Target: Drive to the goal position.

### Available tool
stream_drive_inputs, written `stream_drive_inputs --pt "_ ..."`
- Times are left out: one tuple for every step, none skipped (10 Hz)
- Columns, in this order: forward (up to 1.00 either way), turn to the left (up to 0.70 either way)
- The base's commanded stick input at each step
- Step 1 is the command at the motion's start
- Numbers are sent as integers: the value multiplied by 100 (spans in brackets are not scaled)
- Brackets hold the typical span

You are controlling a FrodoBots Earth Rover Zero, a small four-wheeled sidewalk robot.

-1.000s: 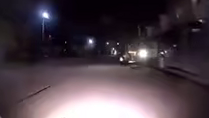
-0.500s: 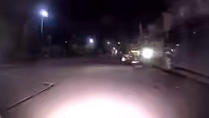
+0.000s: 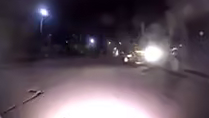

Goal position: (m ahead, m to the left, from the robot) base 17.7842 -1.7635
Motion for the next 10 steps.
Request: stream_drive_inputs --pt "85 0" --pt "85 0" --pt "85 0" --pt "85 0" --pt "85 0" --pt "85 0" --pt "85 0" --pt "85 0" --pt "85 0" --pt "85 0"
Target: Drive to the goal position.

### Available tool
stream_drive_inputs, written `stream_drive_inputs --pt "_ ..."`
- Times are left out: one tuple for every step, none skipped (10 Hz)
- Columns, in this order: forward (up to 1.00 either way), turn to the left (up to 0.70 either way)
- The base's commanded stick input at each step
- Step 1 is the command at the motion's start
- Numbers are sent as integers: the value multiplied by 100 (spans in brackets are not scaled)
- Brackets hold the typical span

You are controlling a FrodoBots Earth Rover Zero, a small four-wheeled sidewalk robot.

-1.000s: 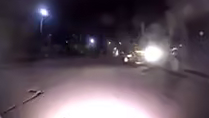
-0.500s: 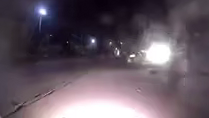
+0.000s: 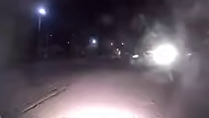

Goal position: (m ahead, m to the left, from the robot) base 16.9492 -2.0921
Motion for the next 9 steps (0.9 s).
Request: stream_drive_inputs --pt "85 0" --pt "85 0" --pt "85 0" --pt "85 0" --pt "85 0" --pt "85 0" --pt "85 -12" --pt "85 -34" --pt "85 -34"
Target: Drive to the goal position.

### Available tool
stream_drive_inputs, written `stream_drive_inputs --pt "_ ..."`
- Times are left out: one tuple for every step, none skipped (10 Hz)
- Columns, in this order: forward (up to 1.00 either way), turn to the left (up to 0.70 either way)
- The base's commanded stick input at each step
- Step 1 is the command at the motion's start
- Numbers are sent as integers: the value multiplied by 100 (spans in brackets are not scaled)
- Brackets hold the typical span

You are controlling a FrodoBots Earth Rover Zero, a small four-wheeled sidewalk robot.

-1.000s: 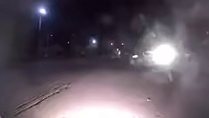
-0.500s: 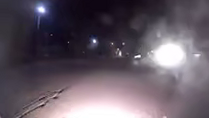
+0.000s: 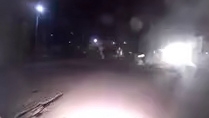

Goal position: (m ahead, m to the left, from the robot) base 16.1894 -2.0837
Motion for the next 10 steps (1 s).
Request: stream_drive_inputs --pt "85 -21" --pt "85 0" --pt "85 0" --pt "85 0" --pt "85 0" --pt "85 0" --pt "85 0" --pt "85 0" --pt "85 0" --pt "85 0"
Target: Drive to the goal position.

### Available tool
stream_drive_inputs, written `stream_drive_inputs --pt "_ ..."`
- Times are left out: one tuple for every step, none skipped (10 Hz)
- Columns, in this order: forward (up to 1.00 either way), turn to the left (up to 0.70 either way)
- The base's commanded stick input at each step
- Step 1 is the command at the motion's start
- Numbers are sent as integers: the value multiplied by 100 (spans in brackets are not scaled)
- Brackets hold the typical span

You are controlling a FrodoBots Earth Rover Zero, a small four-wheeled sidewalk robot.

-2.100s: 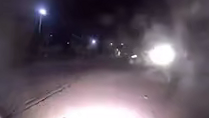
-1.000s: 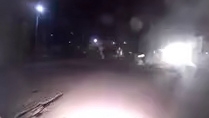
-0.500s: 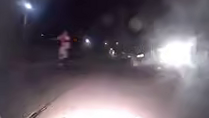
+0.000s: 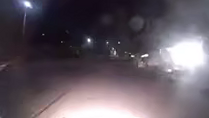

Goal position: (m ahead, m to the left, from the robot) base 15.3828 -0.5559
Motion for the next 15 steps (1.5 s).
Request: stream_drive_inputs --pt "85 0" --pt "85 0" --pt "85 0" --pt "85 0" --pt "85 -7" --pt "85 -33" --pt "85 -12" --pt "85 0" --pt "85 0" --pt "85 0" --pt "85 0" --pt "85 0" --pt "85 0" --pt "85 0" --pt "85 0"
